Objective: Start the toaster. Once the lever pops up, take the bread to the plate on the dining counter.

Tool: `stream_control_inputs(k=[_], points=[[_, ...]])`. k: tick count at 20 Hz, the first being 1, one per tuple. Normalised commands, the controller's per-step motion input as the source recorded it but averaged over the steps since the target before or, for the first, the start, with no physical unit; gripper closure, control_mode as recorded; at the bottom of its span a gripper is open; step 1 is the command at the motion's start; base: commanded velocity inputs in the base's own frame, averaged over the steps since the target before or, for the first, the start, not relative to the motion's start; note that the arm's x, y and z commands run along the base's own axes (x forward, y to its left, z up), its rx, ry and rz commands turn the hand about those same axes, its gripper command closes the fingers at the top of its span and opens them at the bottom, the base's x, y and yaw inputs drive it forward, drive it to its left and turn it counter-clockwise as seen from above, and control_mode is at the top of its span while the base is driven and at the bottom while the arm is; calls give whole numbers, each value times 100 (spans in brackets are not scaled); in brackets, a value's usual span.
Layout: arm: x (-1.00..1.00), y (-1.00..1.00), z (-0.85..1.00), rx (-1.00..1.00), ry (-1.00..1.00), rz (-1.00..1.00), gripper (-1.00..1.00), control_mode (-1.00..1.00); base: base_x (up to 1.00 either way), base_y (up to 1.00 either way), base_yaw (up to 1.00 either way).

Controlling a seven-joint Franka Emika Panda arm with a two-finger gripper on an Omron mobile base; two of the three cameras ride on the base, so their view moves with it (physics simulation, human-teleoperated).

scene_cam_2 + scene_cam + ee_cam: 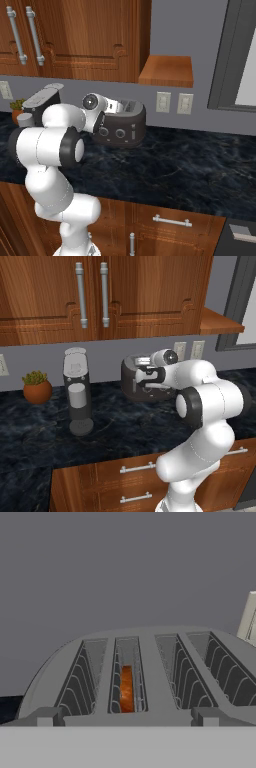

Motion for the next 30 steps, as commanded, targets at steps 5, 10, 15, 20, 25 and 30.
stream_control_inputs(k=[5,10,15,20,25,30], points=[[0,0,0,0,0,0,-100,-100,0,0,0],[0,0,0,0,0,0,-100,-100,0,0,0],[0,0,0,0,0,0,-100,-100,0,0,0],[0,0,0,0,0,0,-100,-100,0,0,0],[0,0,0,0,0,0,-100,-100,0,0,0],[0,0,0,0,0,0,-100,-100,0,0,0]])
